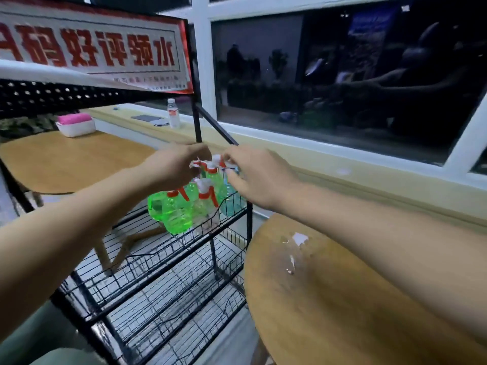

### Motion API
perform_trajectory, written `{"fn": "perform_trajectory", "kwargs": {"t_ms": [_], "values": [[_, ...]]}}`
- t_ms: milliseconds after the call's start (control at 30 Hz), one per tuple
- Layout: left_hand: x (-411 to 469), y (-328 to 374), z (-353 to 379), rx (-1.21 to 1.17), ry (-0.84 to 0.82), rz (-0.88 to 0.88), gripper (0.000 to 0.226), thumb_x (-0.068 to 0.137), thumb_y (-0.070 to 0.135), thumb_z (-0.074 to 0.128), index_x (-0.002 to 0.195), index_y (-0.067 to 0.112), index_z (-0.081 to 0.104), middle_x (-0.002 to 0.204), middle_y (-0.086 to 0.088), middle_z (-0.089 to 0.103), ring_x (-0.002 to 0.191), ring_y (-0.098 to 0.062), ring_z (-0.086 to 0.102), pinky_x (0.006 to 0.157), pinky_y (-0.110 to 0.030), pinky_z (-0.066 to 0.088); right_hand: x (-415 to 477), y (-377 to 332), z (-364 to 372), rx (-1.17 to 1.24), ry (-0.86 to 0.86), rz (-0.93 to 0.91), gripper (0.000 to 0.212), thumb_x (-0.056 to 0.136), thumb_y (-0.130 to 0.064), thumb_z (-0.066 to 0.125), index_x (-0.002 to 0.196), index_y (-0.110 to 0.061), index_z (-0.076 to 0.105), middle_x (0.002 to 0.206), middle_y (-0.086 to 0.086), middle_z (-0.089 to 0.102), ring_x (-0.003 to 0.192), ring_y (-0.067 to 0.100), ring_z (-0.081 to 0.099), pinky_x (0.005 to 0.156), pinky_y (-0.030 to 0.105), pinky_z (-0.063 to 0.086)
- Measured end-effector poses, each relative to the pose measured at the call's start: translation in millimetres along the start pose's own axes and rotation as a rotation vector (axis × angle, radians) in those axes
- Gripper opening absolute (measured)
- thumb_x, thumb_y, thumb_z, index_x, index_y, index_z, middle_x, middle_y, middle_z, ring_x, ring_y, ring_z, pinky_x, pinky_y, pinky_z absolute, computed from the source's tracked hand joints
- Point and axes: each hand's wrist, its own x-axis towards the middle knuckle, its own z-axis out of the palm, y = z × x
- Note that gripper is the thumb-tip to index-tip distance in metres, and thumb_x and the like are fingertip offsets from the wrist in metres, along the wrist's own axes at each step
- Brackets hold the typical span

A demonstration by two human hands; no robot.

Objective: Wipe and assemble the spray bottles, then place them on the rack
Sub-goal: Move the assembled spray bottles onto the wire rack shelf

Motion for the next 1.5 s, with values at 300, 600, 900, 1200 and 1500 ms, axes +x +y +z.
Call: {"fn": "perform_trajectory", "kwargs": {"t_ms": [300, 600, 900, 1200, 1500], "values": [[25, 193, 27, -0.266, -0.028, 0.277, 0.023, 0.098, 0.023, 0.073, 0.119, 0.026, 0.065, 0.114, 0.011, 0.072, 0.105, -0.012, 0.068, 0.092, -0.036, 0.057, -153, 70, -125, -0.148, 0.053, 0.248, 0.024, 0.099, -0.029, 0.058, 0.120, -0.019, 0.066, 0.104, -0.003, 0.070, 0.094, 0.025, 0.065, 0.082, 0.046, 0.056], [41, 371, 63, -0.430, -0.076, 0.477, 0.021, 0.095, 0.025, 0.072, 0.114, 0.030, 0.064, 0.106, 0.014, 0.072, 0.096, -0.011, 0.067, 0.086, -0.037, 0.057, -317, 113, -216, -0.309, 0.016, 0.513, 0.023, 0.100, -0.033, 0.058, 0.121, -0.025, 0.065, 0.098, -0.010, 0.070, 0.090, 0.020, 0.066, 0.078, 0.044, 0.057], [40, 510, 95, -0.512, -0.152, 0.623, 0.020, 0.097, 0.026, 0.072, 0.116, 0.028, 0.066, 0.104, 0.014, 0.071, 0.095, -0.010, 0.068, 0.084, -0.035, 0.058, -437, 140, -276, -0.391, -0.062, 0.789, 0.022, 0.100, -0.037, 0.058, 0.116, -0.026, 0.068, 0.097, -0.012, 0.070, 0.091, 0.018, 0.067, 0.080, 0.042, 0.058], [49, 605, 134, -0.425, -0.214, 0.714, 0.045, 0.093, 0.016, 0.072, 0.132, 0.031, 0.056, 0.136, 0.003, 0.062, 0.111, -0.024, 0.065, 0.087, -0.045, 0.058, -513, 151, -299, -0.503, -0.296, 1.024, 0.040, 0.099, -0.056, 0.058, 0.120, -0.023, 0.066, 0.119, -0.001, 0.067, 0.110, 0.029, 0.064, 0.083, 0.042, 0.055], [78, 648, 160, -0.375, -0.221, 0.711, 0.054, 0.096, 0.000, 0.063, 0.141, 0.030, 0.056, 0.143, 0.000, 0.054, 0.123, -0.027, 0.058, 0.089, -0.045, 0.058, -544, 156, -292, -0.572, -0.382, 1.099, 0.049, 0.095, -0.068, 0.054, 0.112, -0.023, 0.064, 0.108, 0.000, 0.067, 0.098, 0.028, 0.066, 0.070, 0.038, 0.046]]}}
